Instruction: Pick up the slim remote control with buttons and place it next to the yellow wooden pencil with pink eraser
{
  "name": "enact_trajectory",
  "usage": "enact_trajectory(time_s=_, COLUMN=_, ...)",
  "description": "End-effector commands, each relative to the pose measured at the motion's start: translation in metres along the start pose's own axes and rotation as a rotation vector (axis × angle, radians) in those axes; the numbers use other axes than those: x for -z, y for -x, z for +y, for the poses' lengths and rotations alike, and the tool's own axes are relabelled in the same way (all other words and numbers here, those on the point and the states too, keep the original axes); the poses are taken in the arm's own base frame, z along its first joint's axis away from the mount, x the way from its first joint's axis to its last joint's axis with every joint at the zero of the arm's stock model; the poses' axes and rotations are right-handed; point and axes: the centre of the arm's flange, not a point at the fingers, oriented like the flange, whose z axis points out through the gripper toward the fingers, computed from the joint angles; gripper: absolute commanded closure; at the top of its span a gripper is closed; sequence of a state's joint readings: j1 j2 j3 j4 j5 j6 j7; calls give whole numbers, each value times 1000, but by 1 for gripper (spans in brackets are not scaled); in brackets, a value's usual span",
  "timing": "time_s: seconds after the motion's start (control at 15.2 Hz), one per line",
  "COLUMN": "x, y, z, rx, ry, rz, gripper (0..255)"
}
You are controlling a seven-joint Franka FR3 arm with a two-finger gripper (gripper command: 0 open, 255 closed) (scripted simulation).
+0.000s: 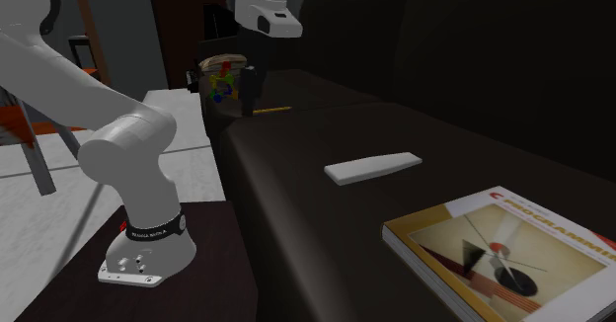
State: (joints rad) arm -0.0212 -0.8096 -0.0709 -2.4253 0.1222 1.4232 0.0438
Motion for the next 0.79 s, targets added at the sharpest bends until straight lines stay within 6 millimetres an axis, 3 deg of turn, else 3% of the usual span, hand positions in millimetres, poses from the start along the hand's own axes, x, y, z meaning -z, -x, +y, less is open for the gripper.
enact_trajectory(time_s=0.0, x=0, y=0, z=0, rx=0, ry=0, rz=0, gripper=0)
enact_trajectory(time_s=0.73, x=-10, y=-122, z=34, rx=218, ry=113, rz=79, gripper=0)
